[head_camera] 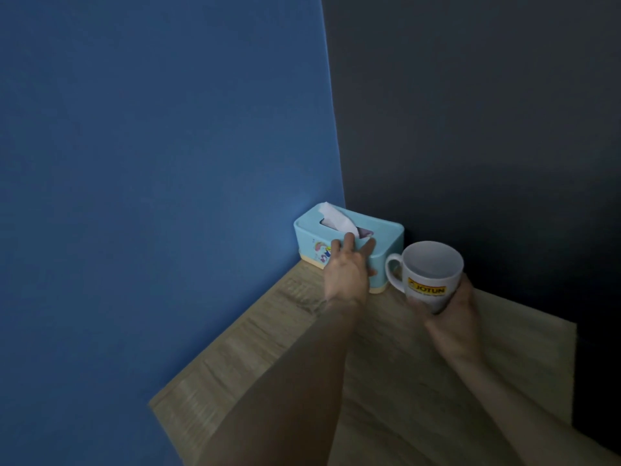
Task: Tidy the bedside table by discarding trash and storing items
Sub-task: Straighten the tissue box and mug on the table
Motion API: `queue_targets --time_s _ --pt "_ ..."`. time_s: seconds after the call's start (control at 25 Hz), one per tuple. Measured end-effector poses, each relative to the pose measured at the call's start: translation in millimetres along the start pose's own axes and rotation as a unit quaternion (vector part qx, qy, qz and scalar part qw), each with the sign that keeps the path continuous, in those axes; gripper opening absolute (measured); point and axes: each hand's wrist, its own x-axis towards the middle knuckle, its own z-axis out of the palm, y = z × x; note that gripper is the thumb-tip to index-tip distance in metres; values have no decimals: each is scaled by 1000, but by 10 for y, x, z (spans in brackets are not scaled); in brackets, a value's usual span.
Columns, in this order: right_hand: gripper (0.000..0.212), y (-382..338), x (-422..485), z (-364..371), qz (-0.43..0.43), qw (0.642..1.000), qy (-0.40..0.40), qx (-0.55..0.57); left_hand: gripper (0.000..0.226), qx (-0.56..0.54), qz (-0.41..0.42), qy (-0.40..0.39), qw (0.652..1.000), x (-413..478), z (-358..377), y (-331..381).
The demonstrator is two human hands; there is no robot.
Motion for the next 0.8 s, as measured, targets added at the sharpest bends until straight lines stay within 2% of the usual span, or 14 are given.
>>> queue_targets --time_s 0.16,0.36,0.8 --pt "89 27 66 -42 -1 1000 -28 2 58 6 -11 -1 1000 25 17 19" --pt "92 18 75 -34 16 1000 -7 15 56 7 -17 -2 1000 50 -11 42" --pt "90 139 117 -16 -14 1000 -12 -3 59 -8 -26 -1 1000 41 5 75"
